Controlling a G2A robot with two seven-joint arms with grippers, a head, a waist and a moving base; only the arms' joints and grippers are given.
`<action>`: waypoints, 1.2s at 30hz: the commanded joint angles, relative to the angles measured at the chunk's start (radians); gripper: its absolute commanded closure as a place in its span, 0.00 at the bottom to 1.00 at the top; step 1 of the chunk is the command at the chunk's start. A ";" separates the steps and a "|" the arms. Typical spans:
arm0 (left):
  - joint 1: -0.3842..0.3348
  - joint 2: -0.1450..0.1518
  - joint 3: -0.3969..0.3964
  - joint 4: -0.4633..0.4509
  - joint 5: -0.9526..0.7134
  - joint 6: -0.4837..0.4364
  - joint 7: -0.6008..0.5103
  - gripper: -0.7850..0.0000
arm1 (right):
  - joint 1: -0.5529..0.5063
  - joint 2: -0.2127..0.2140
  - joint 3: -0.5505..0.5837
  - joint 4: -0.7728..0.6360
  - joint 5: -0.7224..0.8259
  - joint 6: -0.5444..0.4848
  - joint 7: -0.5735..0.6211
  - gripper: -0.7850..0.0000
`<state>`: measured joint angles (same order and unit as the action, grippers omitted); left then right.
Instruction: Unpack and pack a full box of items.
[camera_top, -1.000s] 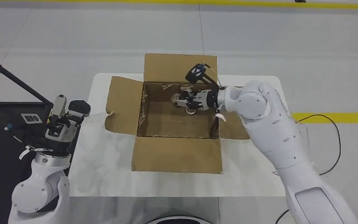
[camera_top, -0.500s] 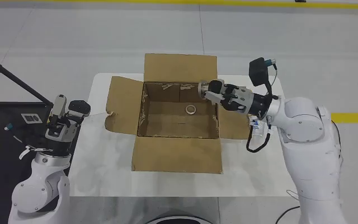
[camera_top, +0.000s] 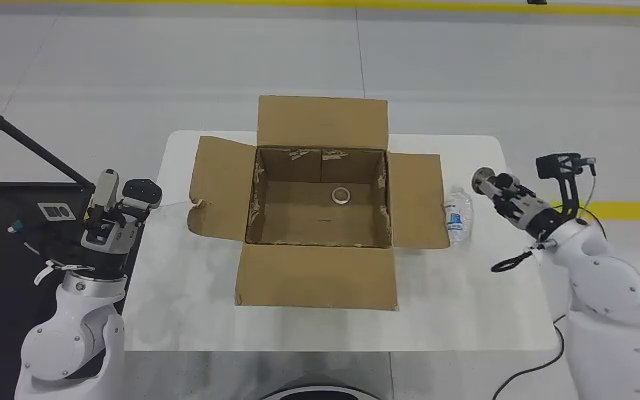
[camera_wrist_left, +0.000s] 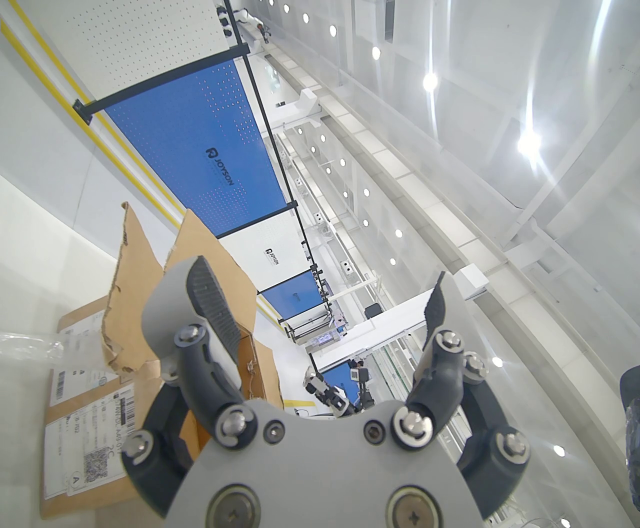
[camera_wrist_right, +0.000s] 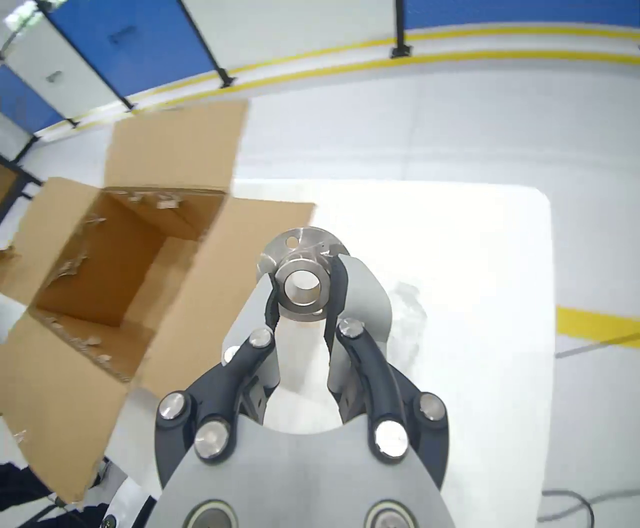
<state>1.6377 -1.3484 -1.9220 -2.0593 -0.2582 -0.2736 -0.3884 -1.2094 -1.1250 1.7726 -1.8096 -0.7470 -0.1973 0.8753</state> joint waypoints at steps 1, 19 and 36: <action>0.000 0.000 0.000 0.000 0.000 0.000 0.000 0.00 | 0.005 0.003 -0.011 0.045 -0.079 0.061 0.005 1.00; 0.000 0.000 0.000 0.000 0.000 0.000 0.000 0.00 | 0.328 0.012 -0.190 0.600 -0.248 0.143 0.120 1.00; 0.000 0.000 0.000 0.000 0.000 0.000 0.000 0.00 | 0.403 0.010 -0.252 0.735 -0.221 0.139 0.078 0.65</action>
<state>1.6377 -1.3484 -1.9220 -2.0593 -0.2582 -0.2736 -0.3884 -0.8050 -1.1151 1.5220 -1.0737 -0.9709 -0.0580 0.9522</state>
